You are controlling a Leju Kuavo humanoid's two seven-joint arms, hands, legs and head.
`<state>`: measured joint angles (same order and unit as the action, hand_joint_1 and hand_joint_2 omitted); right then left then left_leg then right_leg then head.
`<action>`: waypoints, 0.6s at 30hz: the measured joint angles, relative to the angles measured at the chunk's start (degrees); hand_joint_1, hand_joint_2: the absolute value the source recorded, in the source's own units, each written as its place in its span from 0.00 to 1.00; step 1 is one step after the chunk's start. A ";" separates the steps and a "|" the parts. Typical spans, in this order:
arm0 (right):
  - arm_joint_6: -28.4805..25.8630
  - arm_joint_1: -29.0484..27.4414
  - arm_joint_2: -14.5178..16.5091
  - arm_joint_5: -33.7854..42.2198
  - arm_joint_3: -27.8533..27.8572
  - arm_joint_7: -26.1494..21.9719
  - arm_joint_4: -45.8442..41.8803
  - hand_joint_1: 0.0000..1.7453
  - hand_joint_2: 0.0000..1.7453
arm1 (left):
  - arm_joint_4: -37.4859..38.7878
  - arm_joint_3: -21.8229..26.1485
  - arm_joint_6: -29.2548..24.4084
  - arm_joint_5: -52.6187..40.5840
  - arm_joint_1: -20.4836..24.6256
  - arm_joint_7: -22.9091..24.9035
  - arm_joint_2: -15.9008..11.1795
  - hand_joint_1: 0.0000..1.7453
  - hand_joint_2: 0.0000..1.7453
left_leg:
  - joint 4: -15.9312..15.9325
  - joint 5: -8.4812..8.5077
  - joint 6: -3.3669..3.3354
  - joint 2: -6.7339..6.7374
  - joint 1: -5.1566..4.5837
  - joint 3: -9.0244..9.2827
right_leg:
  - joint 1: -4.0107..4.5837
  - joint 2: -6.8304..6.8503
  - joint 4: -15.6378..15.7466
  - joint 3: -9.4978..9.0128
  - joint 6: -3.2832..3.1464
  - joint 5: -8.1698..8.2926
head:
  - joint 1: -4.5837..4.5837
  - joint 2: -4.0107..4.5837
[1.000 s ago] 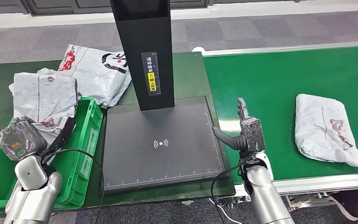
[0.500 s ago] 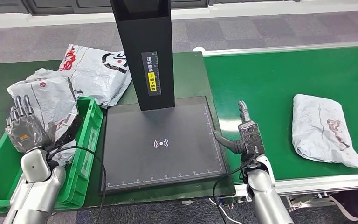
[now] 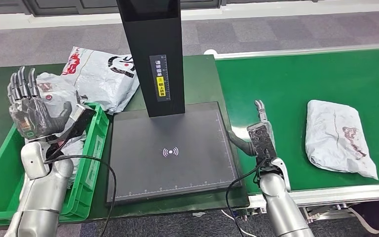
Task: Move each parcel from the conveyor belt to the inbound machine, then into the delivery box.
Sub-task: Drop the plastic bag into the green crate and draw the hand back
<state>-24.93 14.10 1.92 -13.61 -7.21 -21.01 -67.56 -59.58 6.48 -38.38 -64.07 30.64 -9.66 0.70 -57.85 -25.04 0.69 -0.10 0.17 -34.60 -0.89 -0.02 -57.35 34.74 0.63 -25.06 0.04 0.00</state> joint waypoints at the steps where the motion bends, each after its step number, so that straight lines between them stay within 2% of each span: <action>1: -0.68 0.81 -0.21 -0.77 0.00 -0.03 1.00 0.00 1.00 | 0.89 -0.33 1.45 7.17 0.40 -3.90 1.23 0.00 1.00 | 0.00 0.00 0.00 -0.02 -0.01 0.00 | -0.01 0.02 0.01 -0.02 0.01 0.00 | -0.01 0.00; 3: -1.14 2.57 -0.71 -1.62 0.00 -0.27 3.23 0.00 1.00 | 2.63 -2.06 4.58 17.52 0.70 -7.53 3.31 0.00 1.00 | -0.01 0.01 -0.01 -0.03 -0.02 0.00 | -0.03 0.03 0.01 -0.04 0.04 0.03 | 0.00 0.00; 7: -1.60 5.22 -1.58 -2.85 -0.01 -0.55 7.39 0.00 1.00 | 5.64 -6.39 9.46 30.36 0.70 -11.04 5.72 0.00 1.00 | -0.03 0.01 -0.04 0.00 -0.06 0.00 | -0.07 -0.01 0.02 -0.04 0.08 0.07 | 0.00 0.00; 12: -4.47 7.97 -2.34 -6.46 -0.02 0.04 12.53 0.00 1.00 | 9.18 -9.68 21.30 46.82 0.66 -14.90 7.73 0.00 1.00 | -0.03 -0.01 -0.06 0.00 -0.08 0.00 | -0.07 -0.02 0.02 0.00 0.09 0.07 | 0.01 0.00; 16: -8.61 10.71 -2.82 -11.10 -0.02 1.83 17.36 0.00 1.00 | 12.50 -12.79 28.94 53.61 1.04 -17.67 9.15 0.00 1.00 | -0.03 -0.01 -0.06 -0.02 -0.06 -0.03 | -0.07 0.00 0.00 0.00 0.08 0.05 | 0.01 0.00; 18: -10.03 11.83 -2.87 -12.96 -0.02 2.84 19.36 0.00 1.00 | 14.19 -13.94 31.14 55.37 1.53 -18.26 9.72 0.00 1.00 | -0.03 -0.01 -0.06 0.00 -0.06 -0.03 | -0.07 -0.03 0.00 0.00 0.08 0.06 | 0.01 0.00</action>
<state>-34.97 25.93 -0.96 -26.56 -7.23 -18.17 -48.20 -45.39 -7.47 -7.25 -8.70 32.17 -27.92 10.43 -57.88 -25.05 0.63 -0.10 0.10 -34.64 -0.96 -0.05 -57.34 34.74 0.71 -25.00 0.04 0.00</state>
